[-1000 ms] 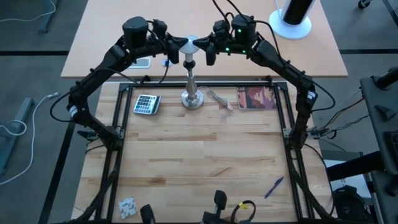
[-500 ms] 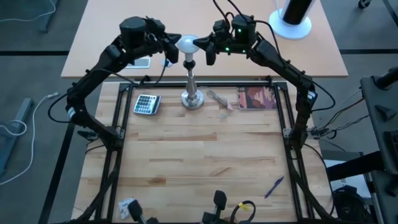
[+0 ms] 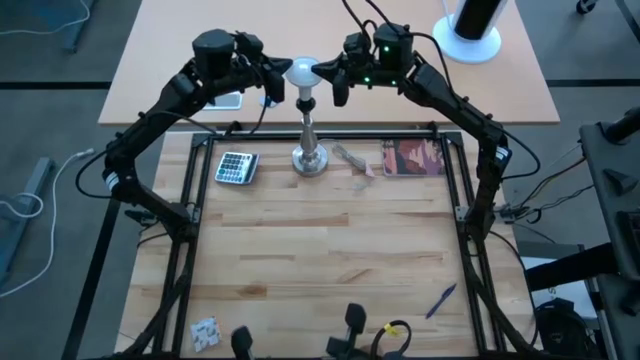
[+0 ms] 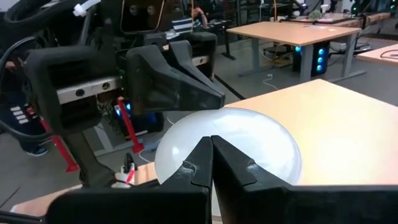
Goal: Screw lightbulb
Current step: Remove the lightbulb from the table lamp
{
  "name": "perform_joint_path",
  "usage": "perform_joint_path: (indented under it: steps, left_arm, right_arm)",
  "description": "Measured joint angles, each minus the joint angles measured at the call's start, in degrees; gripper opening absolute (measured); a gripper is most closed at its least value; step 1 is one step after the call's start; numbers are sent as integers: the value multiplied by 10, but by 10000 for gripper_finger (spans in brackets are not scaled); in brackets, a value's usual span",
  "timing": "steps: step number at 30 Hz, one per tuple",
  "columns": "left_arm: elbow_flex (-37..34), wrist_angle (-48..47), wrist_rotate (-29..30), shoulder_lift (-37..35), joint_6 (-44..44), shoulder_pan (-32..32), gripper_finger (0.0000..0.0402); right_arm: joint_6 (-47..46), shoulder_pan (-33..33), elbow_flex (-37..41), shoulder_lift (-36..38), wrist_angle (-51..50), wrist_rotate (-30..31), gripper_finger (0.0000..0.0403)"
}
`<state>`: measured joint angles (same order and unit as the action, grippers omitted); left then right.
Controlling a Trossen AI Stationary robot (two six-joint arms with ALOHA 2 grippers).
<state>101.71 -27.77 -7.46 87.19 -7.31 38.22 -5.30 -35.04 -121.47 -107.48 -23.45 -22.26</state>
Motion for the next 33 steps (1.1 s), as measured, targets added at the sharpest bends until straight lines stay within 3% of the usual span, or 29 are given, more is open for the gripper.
perform_joint_path:
  steps: [12,20,33]
  left_arm:
    - [-2,3,-56,0,-53,0,0]
    - [-3,30,-125,1,-84,-3,0]
    - [-6,45,-112,-17,-84,-5,0]
  right_arm:
    - [64,-4,2,0,-1,8,0]
    - [90,-6,3,0,4,37,0]
    - [73,-6,-12,22,-8,38,0]
